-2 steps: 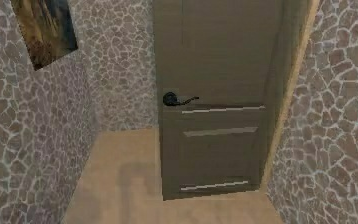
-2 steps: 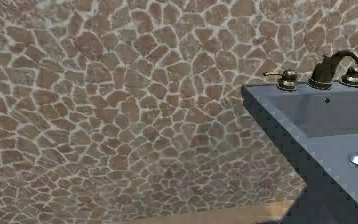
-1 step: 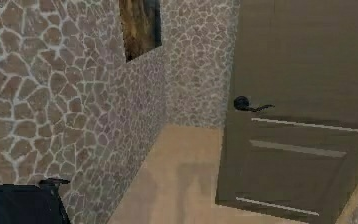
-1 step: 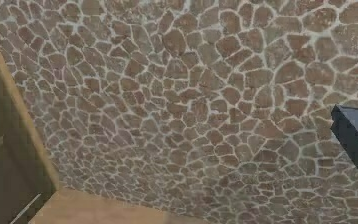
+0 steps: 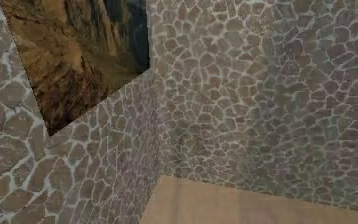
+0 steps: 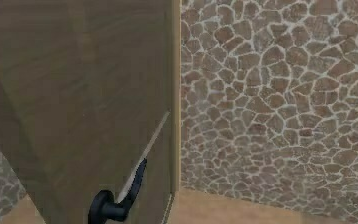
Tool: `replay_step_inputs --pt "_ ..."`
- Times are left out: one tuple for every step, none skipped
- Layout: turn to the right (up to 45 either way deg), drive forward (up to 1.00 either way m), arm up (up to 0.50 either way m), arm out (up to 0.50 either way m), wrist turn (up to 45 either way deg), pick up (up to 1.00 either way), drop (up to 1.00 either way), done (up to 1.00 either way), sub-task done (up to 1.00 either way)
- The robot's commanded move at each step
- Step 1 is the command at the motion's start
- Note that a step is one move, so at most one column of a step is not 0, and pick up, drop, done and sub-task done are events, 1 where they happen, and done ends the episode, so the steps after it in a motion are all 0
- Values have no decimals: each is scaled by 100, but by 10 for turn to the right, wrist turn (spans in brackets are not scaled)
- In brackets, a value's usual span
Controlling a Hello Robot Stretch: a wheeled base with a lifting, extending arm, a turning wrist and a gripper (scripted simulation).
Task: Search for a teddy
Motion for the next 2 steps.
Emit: replay_step_inputs --pt "-210 0 0 0 0 0 0 0 0" --pt "0 10 0 0 0 0 0 0 0"
